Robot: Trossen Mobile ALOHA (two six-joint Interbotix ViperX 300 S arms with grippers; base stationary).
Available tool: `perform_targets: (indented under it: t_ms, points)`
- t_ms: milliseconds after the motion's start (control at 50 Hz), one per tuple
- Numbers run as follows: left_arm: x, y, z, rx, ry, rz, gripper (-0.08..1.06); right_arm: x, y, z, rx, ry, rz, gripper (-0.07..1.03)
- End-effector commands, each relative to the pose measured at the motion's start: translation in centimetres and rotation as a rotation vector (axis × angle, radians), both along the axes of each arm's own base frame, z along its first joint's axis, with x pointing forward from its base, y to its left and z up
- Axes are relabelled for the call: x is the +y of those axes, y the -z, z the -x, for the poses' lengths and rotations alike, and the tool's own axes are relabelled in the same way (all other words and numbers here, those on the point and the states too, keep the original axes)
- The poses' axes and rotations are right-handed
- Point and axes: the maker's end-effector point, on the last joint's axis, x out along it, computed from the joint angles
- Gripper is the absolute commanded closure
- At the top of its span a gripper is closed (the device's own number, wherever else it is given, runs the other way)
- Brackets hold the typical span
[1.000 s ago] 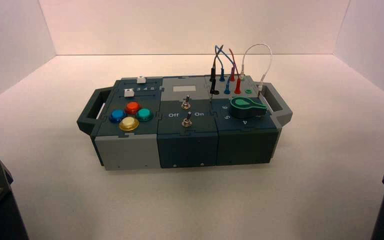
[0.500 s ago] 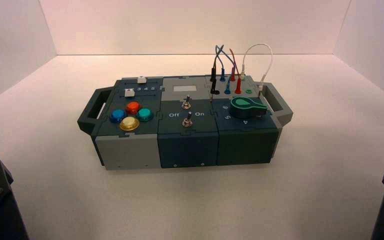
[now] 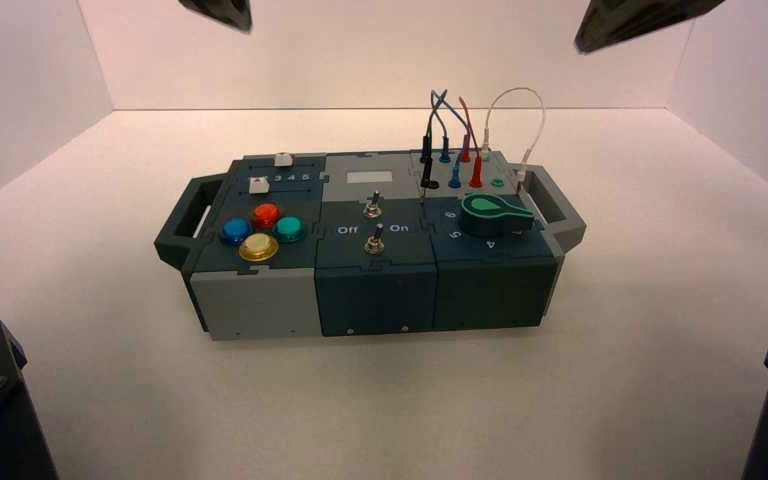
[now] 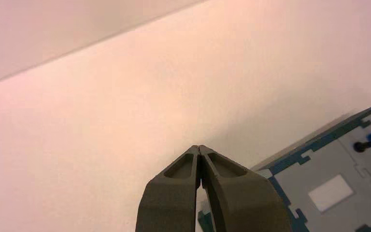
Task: Rotate the box counterclockwise.
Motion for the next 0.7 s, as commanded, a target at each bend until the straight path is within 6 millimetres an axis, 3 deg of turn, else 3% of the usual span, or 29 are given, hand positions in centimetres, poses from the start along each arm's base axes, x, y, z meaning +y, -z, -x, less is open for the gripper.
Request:
perform_targets:
  t_ms: [20, 300, 480, 700]
  points:
    - [-0.9, 0.2, -1.6, -0.004, 0.004, 0.006, 1.01, 1.8, -0.6, 0.4, 0.034, -0.036, -0.045, 0.99]
    - [-1.4, 3.0, -3.2, 0.032, 0.003, -0.007, 1.0, 3.8, 2.1, 2.3, 0.159, -0.09, -0.049, 0.99]
    - [-1.8, 4.7, -4.3, 0.041, 0.005, -0.013, 1.0, 5.1, 2.7, 3.7, 0.218, -0.118, -0.082, 0.99]
    - [-2.0, 6.5, -5.0, 0.073, 0.005, -0.025, 1.01, 5.1, 4.1, 4.7, 0.284, -0.103, -0.091, 0.99]
